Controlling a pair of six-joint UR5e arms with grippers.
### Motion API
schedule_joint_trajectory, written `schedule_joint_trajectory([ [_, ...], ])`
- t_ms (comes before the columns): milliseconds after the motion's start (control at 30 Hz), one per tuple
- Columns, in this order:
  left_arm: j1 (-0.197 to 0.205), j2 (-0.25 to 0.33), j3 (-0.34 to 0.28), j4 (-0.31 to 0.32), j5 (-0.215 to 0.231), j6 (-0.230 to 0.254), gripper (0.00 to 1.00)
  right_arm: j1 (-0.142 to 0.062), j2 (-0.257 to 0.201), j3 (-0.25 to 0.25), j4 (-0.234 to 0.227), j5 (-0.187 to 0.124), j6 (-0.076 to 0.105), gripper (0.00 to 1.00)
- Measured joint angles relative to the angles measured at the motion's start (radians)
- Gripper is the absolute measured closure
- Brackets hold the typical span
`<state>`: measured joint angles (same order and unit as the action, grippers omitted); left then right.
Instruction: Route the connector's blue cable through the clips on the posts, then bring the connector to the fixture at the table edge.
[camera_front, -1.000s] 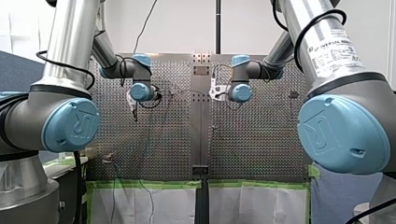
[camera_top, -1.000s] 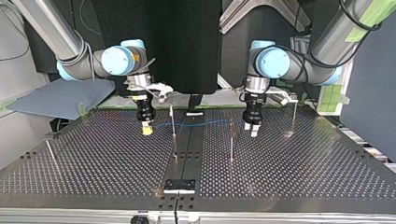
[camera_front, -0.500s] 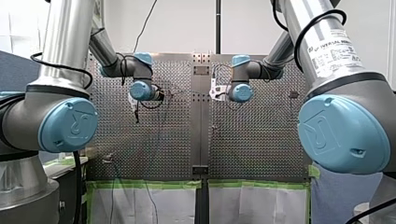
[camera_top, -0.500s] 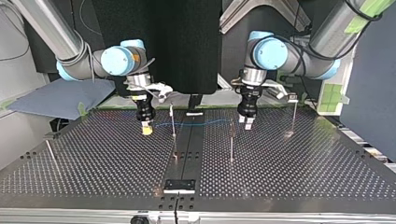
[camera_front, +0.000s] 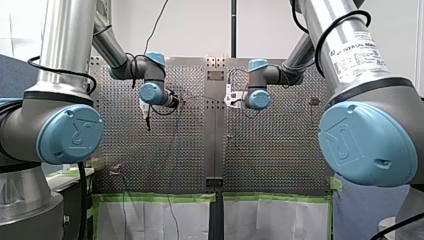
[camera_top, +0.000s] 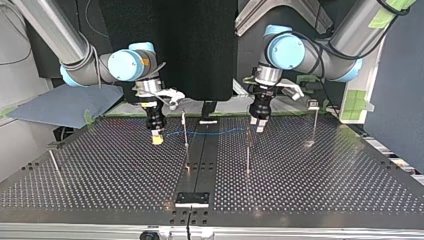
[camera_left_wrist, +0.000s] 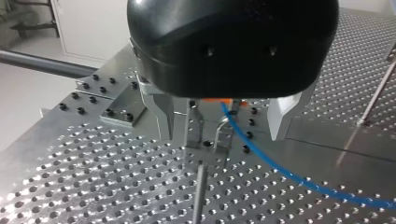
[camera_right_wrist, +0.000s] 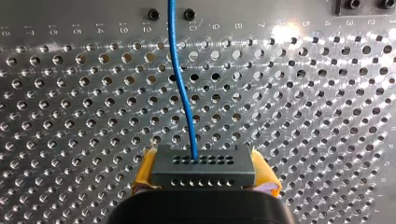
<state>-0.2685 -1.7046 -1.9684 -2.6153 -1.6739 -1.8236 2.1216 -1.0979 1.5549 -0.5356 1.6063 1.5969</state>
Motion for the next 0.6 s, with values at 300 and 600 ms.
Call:
schedule_joint_trajectory([
  [300,-0.006,0.005,-0.007,0.015,-0.001,0.014,0.0,0.002,0.0,0.0,0.001,0.0,0.0,1.0],
  [600,-0.01,0.03,-0.007,0.029,-0.002,0.031,0.0,0.0,0.0,0.0,0.005,-0.001,0.003,1.0],
])
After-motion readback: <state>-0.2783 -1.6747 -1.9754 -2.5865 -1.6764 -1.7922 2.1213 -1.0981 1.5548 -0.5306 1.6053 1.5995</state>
